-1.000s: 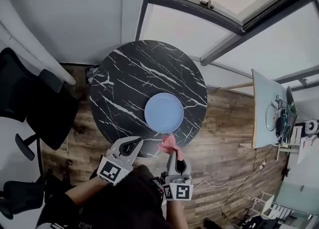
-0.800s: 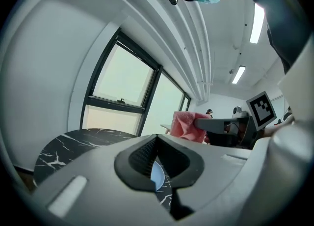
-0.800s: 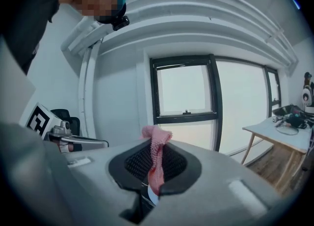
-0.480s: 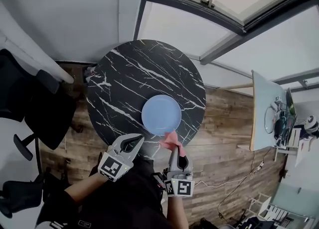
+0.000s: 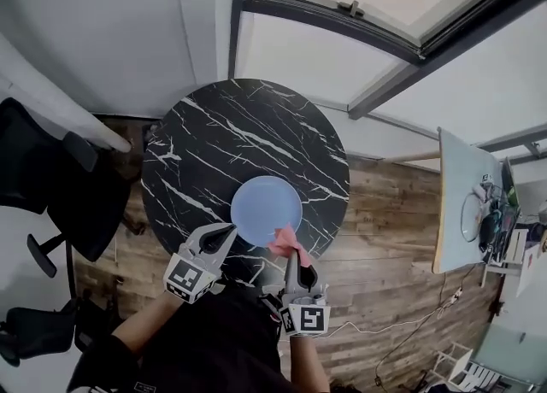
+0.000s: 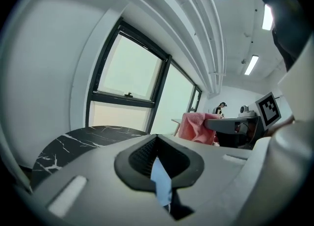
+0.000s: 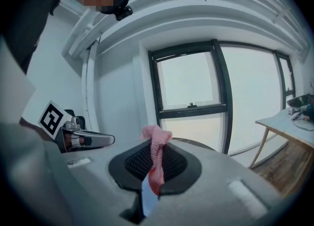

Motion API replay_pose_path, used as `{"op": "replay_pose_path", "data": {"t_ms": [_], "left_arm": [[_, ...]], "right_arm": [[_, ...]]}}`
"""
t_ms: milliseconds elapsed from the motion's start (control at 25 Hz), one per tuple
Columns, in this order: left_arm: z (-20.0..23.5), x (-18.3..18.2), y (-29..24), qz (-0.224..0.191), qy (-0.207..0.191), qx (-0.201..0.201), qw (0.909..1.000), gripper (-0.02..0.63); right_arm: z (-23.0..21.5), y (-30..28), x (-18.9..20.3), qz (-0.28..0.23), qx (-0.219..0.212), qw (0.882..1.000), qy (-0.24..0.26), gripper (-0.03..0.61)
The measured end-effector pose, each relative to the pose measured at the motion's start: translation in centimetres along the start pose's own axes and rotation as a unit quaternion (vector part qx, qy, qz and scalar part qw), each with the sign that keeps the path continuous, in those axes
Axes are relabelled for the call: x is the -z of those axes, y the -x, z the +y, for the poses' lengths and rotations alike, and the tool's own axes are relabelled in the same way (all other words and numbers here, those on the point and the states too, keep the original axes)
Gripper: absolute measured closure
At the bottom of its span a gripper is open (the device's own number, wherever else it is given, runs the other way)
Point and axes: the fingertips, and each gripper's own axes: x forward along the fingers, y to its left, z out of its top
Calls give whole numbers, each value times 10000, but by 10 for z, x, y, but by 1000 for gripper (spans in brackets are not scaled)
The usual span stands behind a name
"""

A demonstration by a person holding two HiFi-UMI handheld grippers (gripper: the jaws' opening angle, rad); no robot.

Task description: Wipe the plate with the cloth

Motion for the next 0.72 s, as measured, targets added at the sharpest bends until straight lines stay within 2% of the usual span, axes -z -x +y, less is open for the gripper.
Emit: {"op": "replay_pose_path", "data": {"t_ms": [120,360,560,720], "left_arm": [[0,12,-16,199,92,54,9997,611],[17,34,-47,518,133,-99,9985,598],[33,73,-74,1066,167,-200,9940,549],[50,104,-88,1351,393,-335,9895,518]], "right_arm": [[-13,-3,10,93,-10,9999,-57,560],[-37,-17,34,305,-39,9995,-60,560],[-51,-32,58,514,-111,9986,-54,560],[-57,-44,78,666,-194,9976,-48,560]]}}
